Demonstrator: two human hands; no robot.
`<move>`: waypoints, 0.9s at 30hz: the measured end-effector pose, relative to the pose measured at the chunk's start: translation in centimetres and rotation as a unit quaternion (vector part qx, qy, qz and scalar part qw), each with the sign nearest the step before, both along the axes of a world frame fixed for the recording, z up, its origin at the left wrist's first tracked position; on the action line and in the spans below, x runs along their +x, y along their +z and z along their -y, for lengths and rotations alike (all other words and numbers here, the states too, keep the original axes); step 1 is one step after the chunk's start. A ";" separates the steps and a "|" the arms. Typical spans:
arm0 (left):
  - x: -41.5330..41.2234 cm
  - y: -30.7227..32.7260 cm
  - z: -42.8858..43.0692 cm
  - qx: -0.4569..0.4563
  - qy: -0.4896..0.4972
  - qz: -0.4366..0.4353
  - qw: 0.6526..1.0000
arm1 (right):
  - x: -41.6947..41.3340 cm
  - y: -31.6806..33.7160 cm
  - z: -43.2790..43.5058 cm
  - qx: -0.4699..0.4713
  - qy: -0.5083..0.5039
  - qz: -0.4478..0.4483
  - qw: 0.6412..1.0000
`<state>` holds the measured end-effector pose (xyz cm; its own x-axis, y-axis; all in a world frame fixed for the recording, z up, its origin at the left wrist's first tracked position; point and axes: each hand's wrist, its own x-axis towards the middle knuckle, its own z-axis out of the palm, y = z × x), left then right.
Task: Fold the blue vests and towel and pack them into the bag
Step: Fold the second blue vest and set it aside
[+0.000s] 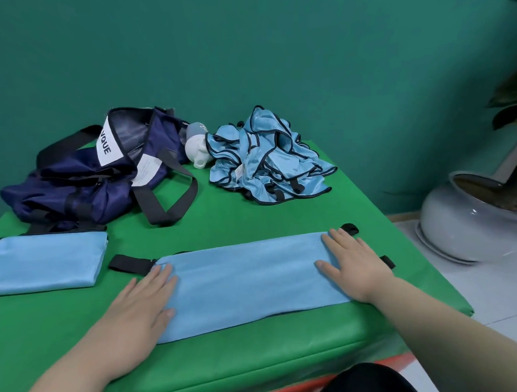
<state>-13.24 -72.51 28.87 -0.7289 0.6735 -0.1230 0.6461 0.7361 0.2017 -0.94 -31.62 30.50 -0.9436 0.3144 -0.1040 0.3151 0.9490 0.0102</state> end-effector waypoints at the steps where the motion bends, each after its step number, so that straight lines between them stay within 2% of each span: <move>1: 0.3 0.0 -0.1 0.012 0.000 0.010 1.000 | 0.0 0.1 -0.4 0.004 0.004 0.004 1.000; 6: 0.5 -0.2 0.5 0.141 0.001 0.050 0.989 | -0.3 0.8 -1.0 0.050 0.011 0.041 0.998; 9: 0.6 -0.4 0.9 0.235 0.013 0.068 0.970 | -1.0 1.8 1.4 0.084 0.012 0.013 0.996; 13: 0.7 0.1 1.3 0.320 0.021 0.083 0.943 | -3.4 2.4 8.7 -0.011 0.054 -0.041 0.998; 16: 0.5 0.6 2.3 0.302 0.012 0.069 0.951 | -5.5 2.4 14.8 -0.084 0.108 -0.045 0.990; 20: 0.5 1.6 3.3 0.296 0.012 0.033 0.955 | -8.1 1.6 20.4 -0.074 0.161 -0.040 0.983; 23: 1.0 2.8 3.6 0.267 0.043 0.040 0.962 | -9.1 0.7 22.2 -0.085 0.150 -0.028 0.985; 27: 1.7 4.2 3.5 0.184 0.063 0.036 0.980 | -9.1 -0.7 22.9 -0.079 0.135 -0.018 0.988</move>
